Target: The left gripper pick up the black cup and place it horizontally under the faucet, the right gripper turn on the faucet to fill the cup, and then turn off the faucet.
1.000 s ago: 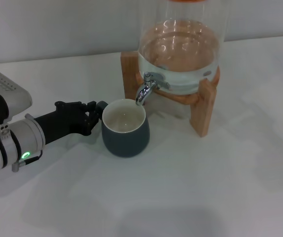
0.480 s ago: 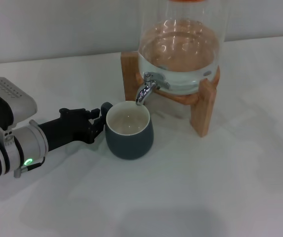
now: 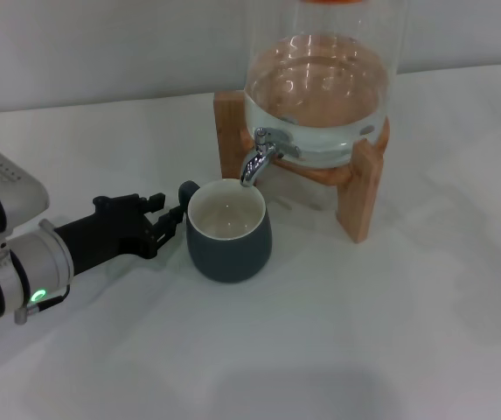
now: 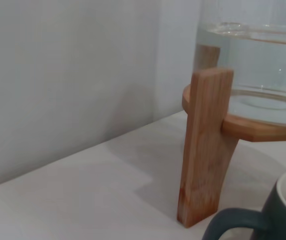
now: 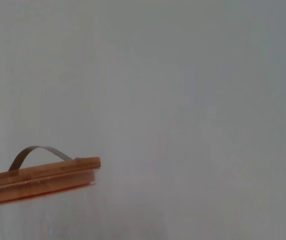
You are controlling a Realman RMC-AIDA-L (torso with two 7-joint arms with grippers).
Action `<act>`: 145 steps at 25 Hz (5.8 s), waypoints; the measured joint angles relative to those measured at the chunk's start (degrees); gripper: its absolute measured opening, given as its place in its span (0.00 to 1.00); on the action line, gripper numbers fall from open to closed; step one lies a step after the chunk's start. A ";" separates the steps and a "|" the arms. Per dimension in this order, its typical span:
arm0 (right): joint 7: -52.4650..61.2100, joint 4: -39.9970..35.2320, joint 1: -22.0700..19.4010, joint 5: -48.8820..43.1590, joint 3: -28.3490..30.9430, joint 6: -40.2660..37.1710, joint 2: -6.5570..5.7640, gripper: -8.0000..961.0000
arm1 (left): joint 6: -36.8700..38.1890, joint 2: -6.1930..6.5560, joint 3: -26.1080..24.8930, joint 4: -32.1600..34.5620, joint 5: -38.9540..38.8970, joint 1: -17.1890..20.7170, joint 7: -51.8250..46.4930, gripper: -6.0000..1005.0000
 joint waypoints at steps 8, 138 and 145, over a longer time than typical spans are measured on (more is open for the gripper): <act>0.18 0.00 -0.08 0.03 0.61 0.12 -0.03 0.79 | -4.43 0.44 -0.08 6.65 -0.01 6.66 -0.20 0.32; 26.89 -34.60 -7.18 4.11 -55.99 -21.43 0.51 0.78 | -15.19 0.96 -18.45 17.84 -22.41 22.60 -1.06 0.87; 27.11 -34.49 -6.91 2.95 -58.46 -25.51 0.53 0.78 | -14.94 1.02 -18.61 17.84 -21.68 22.66 -1.80 0.87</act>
